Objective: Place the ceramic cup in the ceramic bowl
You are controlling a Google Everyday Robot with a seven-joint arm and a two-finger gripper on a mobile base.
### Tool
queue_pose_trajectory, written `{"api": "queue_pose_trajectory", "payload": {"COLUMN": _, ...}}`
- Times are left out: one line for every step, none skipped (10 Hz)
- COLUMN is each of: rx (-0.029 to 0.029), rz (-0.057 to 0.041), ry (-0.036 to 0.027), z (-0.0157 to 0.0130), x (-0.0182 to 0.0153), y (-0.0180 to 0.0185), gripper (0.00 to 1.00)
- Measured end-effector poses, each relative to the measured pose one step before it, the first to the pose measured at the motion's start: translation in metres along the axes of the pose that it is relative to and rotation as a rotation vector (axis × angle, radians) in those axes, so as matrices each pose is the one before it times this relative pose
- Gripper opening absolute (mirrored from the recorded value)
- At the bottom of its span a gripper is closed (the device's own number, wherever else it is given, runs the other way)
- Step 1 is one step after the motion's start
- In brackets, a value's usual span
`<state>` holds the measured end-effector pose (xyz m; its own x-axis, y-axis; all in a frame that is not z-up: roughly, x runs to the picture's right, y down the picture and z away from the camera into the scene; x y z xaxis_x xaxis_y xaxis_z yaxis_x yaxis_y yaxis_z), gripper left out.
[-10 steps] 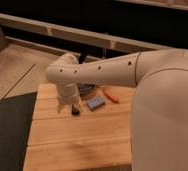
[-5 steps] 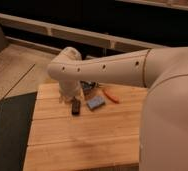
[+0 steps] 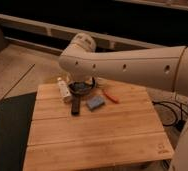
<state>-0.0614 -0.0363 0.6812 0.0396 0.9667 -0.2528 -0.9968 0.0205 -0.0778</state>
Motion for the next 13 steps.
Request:
{"api": "queue_pose_trajectory", "payload": {"rx": -0.00119, "rz": -0.00096, "ry": 0.00292, "z": 0.00098, "x": 0.00112, "y": 0.00176, "gripper": 0.65}}
{"api": "queue_pose_trajectory", "payload": {"rx": 0.01662, "rz": 0.01517, "ry": 0.00027, "z": 0.00369, "x": -0.00261, "y": -0.00728, "gripper": 0.65}}
{"api": "queue_pose_trajectory", "payload": {"rx": 0.02562, "rz": 0.03513, "ry": -0.00567, "z": 0.00794, "x": -0.00859, "y": -0.01858, "gripper": 0.65}}
{"api": "queue_pose_trajectory", "payload": {"rx": 0.01837, "rz": 0.05688, "ry": -0.01691, "z": 0.01063, "x": -0.01555, "y": -0.02765, "gripper": 0.65}}
{"api": "queue_pose_trajectory", "payload": {"rx": 0.00294, "rz": 0.04536, "ry": -0.01834, "z": 0.00820, "x": -0.01434, "y": -0.02002, "gripper": 0.65}}
{"api": "queue_pose_trajectory", "payload": {"rx": -0.01262, "rz": 0.08931, "ry": -0.05422, "z": 0.01436, "x": -0.03641, "y": -0.03842, "gripper": 0.65}}
{"api": "queue_pose_trajectory", "payload": {"rx": -0.01413, "rz": 0.03831, "ry": -0.03438, "z": 0.01050, "x": -0.02315, "y": -0.01942, "gripper": 0.65}}
{"api": "queue_pose_trajectory", "payload": {"rx": -0.01208, "rz": 0.02046, "ry": -0.01684, "z": 0.00814, "x": -0.01237, "y": -0.00990, "gripper": 0.65}}
{"api": "queue_pose_trajectory", "payload": {"rx": -0.01590, "rz": 0.04481, "ry": -0.01894, "z": 0.01297, "x": -0.01641, "y": -0.02119, "gripper": 0.65}}
{"api": "queue_pose_trajectory", "payload": {"rx": 0.00117, "rz": 0.00978, "ry": -0.00451, "z": 0.00146, "x": -0.00351, "y": -0.00652, "gripper": 0.65}}
{"api": "queue_pose_trajectory", "payload": {"rx": -0.00187, "rz": -0.00094, "ry": 0.00115, "z": 0.00006, "x": 0.00065, "y": 0.00139, "gripper": 0.65}}
{"api": "queue_pose_trajectory", "payload": {"rx": -0.00362, "rz": -0.00468, "ry": 0.00183, "z": 0.00040, "x": 0.00124, "y": 0.00406, "gripper": 0.65}}
{"api": "queue_pose_trajectory", "payload": {"rx": -0.00159, "rz": -0.00322, "ry": 0.00053, "z": -0.00128, "x": 0.00088, "y": 0.00093, "gripper": 0.65}}
